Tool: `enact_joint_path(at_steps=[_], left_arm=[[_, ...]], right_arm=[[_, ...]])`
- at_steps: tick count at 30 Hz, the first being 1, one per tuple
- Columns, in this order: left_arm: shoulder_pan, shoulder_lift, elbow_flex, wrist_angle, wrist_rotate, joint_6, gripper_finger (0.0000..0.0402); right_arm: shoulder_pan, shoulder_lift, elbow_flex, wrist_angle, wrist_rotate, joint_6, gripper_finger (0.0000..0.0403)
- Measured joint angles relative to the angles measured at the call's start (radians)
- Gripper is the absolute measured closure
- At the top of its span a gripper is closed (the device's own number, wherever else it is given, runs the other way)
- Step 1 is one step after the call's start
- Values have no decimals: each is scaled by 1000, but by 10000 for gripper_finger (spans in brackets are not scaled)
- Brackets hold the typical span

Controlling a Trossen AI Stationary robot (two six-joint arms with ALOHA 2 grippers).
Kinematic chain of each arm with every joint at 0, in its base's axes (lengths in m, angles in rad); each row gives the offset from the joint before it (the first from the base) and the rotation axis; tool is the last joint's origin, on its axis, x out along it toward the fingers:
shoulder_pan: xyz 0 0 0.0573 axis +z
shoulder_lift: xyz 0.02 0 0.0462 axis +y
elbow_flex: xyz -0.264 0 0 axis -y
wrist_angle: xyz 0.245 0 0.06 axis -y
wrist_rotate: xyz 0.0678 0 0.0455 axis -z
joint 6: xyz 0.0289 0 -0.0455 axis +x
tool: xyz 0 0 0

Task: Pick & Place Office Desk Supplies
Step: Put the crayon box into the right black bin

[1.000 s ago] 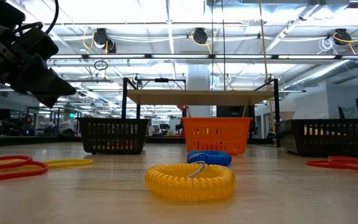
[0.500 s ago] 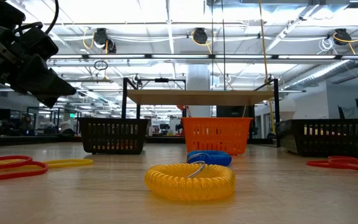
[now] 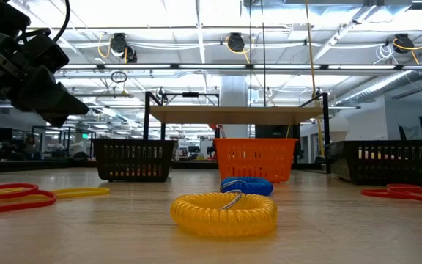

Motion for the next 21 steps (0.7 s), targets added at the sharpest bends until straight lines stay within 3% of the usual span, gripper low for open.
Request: enact_joint_path(at_steps=[13, 21], left_arm=[[0, 0, 0, -4, 0, -1, 378], [0, 0, 0, -5, 0, -2, 378]], right_arm=[[0, -3, -42, 99, 7, -54, 253], [1, -6, -80, 170, 83, -96, 325]])
